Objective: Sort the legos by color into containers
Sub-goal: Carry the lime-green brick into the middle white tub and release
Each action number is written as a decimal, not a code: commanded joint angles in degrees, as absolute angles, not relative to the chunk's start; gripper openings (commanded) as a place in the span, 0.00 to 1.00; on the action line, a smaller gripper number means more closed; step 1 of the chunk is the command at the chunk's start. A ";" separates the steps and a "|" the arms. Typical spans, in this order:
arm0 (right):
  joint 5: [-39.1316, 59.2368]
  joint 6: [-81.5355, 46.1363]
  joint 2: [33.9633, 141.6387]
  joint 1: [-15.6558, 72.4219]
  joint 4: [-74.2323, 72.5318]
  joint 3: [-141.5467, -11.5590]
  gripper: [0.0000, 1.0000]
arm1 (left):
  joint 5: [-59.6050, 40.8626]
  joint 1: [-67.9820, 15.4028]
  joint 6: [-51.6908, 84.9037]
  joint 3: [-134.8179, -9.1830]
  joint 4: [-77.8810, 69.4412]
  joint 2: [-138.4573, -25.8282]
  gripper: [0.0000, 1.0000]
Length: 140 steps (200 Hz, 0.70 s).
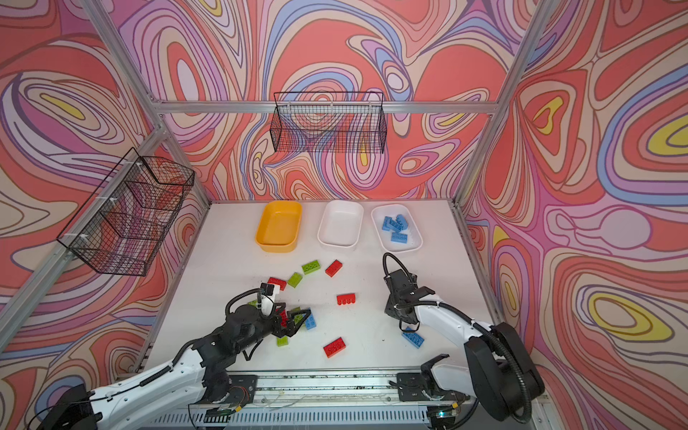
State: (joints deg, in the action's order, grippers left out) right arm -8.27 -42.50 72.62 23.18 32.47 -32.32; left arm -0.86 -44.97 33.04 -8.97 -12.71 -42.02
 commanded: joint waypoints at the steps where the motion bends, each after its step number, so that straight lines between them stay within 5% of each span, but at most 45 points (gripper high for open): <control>1: -7.60 -42.08 73.03 23.99 31.63 -35.21 0.31 | 0.39 -45.09 32.46 -11.08 -10.65 -41.22 1.00; 53: -2.12 -39.23 78.47 24.06 22.41 -44.61 0.31 | 1.74 -45.04 32.37 -13.11 -9.26 -43.18 1.00; 140: 0.70 -29.15 109.62 24.08 17.24 -84.38 0.30 | 6.56 -45.07 32.61 -17.94 -4.08 -47.38 1.00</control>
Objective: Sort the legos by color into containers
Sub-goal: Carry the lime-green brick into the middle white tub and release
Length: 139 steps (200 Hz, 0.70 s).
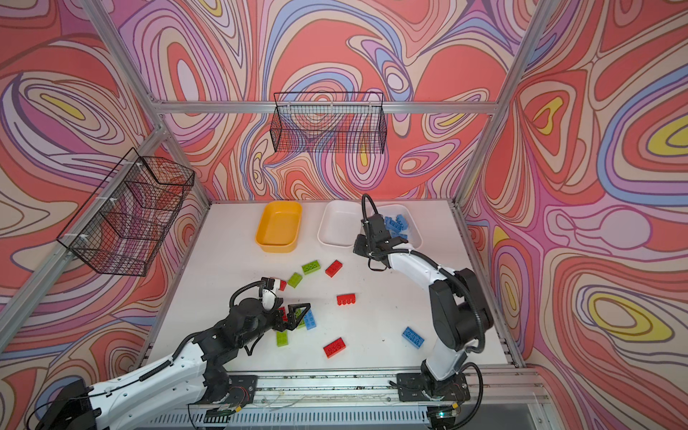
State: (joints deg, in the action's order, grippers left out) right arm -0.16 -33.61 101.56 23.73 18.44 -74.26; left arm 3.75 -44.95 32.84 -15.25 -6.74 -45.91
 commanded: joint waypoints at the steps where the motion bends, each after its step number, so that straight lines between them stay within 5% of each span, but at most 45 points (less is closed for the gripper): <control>1: 0.70 -29.03 110.05 24.03 17.32 -84.95 0.30 | 6.58 -45.04 32.61 -17.98 -4.02 -47.51 1.00; 99: 1.64 -22.50 141.26 23.93 26.20 -122.45 0.33 | 10.18 -45.09 29.21 -29.05 3.45 -59.21 1.00; 139: 4.68 -20.98 139.37 23.96 25.30 -122.99 0.74 | 11.68 -45.09 28.00 -32.66 6.60 -58.74 1.00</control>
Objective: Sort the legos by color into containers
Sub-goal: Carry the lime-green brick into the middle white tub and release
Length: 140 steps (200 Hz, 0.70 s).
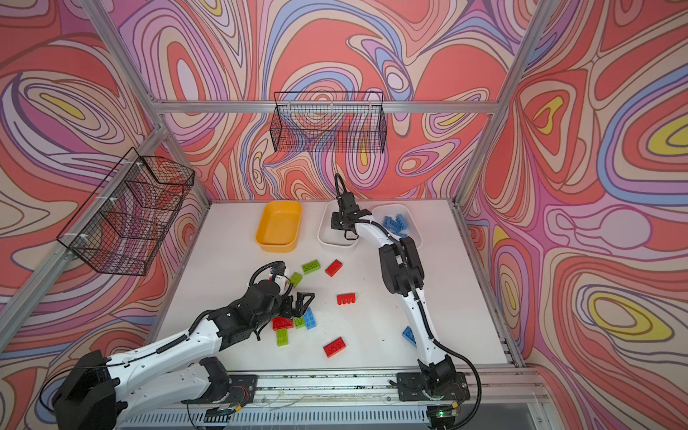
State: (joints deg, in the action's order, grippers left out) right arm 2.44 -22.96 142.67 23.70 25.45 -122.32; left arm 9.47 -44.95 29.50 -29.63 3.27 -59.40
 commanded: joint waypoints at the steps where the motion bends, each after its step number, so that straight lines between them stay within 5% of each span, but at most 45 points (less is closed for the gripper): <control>1: 4.71 -20.95 139.16 23.93 25.22 -122.84 0.75 | 11.73 -45.09 27.97 -32.72 6.73 -58.68 1.00; 34: 5.95 -21.16 129.16 23.95 21.75 -112.55 0.98 | 13.16 -45.09 25.81 -33.96 8.88 -57.66 1.00; 140: 12.07 -28.97 84.09 24.01 13.61 -59.31 0.98 | 14.90 -38.77 14.53 -45.30 13.62 -74.93 1.00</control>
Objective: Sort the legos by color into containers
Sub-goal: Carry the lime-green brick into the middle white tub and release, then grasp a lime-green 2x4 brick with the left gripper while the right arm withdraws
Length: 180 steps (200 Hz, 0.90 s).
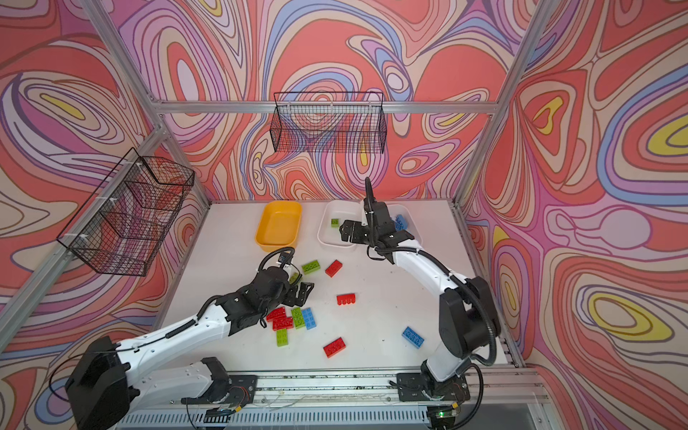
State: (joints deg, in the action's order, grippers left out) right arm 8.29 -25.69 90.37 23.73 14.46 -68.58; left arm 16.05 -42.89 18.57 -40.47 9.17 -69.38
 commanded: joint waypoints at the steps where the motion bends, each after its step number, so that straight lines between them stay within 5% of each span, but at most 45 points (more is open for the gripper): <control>1: 12.07 -28.97 84.09 24.01 13.61 -59.31 0.98 | 14.52 -38.63 14.47 -45.50 13.71 -75.17 1.00; 66: 9.56 -28.81 69.46 24.04 18.65 -48.34 0.98 | 1.85 -30.75 3.41 -55.51 14.75 -90.50 1.00; 127: 11.30 -29.19 66.81 23.93 18.75 -45.34 0.98 | 5.59 -30.67 -3.55 -64.19 20.72 -98.79 0.98; 180: 10.38 -28.96 65.22 23.92 18.76 -42.89 0.98 | 6.01 -30.50 -6.56 -70.62 25.23 -105.42 0.81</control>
